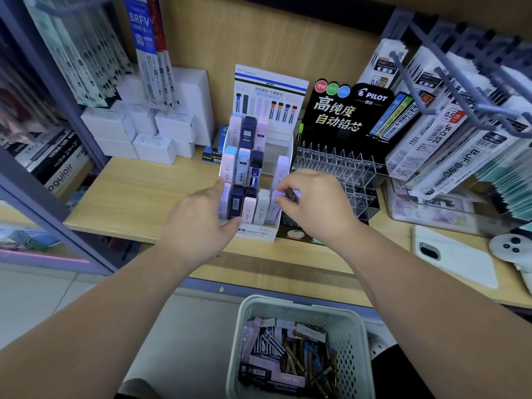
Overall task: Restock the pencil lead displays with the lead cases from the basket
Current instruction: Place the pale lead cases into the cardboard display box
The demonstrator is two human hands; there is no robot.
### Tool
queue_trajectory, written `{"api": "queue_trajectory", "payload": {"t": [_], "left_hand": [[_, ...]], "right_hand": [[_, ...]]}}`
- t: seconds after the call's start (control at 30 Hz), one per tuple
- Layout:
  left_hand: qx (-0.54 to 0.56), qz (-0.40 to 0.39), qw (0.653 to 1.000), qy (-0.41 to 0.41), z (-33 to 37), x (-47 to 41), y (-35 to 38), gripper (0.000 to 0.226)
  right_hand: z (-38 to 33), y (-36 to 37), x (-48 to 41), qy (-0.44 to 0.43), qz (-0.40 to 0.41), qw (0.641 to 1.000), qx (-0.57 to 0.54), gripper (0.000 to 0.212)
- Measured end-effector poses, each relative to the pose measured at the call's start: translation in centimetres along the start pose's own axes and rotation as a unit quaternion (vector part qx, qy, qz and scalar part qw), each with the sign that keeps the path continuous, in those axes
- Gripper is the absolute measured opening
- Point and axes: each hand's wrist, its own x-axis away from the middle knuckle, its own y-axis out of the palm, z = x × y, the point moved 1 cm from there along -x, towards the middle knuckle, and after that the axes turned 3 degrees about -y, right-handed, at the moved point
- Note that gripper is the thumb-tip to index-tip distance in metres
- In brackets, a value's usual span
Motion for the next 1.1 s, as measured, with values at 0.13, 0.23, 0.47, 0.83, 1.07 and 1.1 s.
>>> {"api": "queue_trajectory", "payload": {"t": [0.13,0.23,0.47,0.83,1.07,1.1], "left_hand": [[-0.002,0.005,1.0,-0.002,-0.1,0.0,0.1,0.081],[0.001,0.003,1.0,-0.003,-0.4,0.0,0.3,0.082],[0.006,0.11,0.994,0.017,0.3,0.3,-0.9,0.055],[0.49,-0.167,0.851,-0.087,6.0,2.9,-1.8,0.019],[0.11,0.112,0.978,0.136,3.5,2.1,-2.2,0.017],[0.074,0.132,0.974,0.166,3.3,1.9,-2.1,0.013]], "right_hand": [[-0.2,0.3,-0.2,0.003,-0.014,1.0,0.021,0.006],[-0.6,0.7,0.1,0.015,-0.036,0.998,0.055,0.011],[-2.4,-2.0,0.5,0.269,0.045,0.847,-0.457,0.024],[-4.9,-3.2,0.4,0.24,0.045,0.802,-0.545,0.039],[-3.6,-4.9,0.7,0.331,0.078,0.826,-0.45,0.024],[-3.6,-5.0,0.7,0.331,0.07,0.818,-0.465,0.019]]}}
